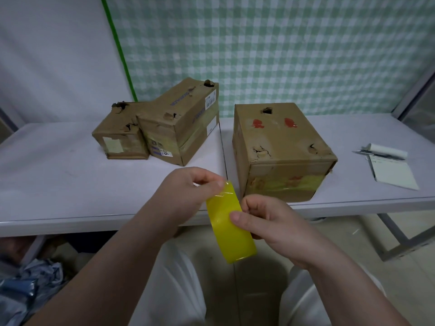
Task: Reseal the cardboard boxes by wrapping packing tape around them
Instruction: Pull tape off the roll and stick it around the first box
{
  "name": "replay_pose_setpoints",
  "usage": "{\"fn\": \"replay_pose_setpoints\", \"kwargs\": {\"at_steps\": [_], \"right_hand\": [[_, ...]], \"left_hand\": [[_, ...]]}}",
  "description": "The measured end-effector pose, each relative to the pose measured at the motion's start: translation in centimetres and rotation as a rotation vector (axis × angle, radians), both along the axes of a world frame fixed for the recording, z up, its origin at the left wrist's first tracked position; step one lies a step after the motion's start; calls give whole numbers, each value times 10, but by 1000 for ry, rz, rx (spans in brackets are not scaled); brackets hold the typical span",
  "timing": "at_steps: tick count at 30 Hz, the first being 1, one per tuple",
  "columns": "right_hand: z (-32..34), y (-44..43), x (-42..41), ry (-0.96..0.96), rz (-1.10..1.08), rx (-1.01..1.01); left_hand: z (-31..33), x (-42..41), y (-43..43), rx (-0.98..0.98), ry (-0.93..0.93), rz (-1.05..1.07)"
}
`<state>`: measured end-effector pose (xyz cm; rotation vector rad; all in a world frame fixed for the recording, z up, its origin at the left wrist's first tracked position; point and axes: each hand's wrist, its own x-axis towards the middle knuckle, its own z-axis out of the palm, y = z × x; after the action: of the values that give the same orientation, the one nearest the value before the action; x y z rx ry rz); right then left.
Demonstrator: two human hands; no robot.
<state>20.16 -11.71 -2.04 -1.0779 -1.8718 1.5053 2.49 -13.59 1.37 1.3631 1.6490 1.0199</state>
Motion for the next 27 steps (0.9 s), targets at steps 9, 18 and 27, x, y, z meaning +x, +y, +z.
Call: {"fn": "replay_pose_setpoints", "kwargs": {"at_steps": [9,18,27], "right_hand": [[3,-2,5,-105,8,176],[0,1,4,-183,-18,254],[-3,7,1,-283,-14,310]], "left_hand": [[0,3,4,16,-2,36],[-4,4,10,77,209,18],[-14,2,20,65,242,24]]}}
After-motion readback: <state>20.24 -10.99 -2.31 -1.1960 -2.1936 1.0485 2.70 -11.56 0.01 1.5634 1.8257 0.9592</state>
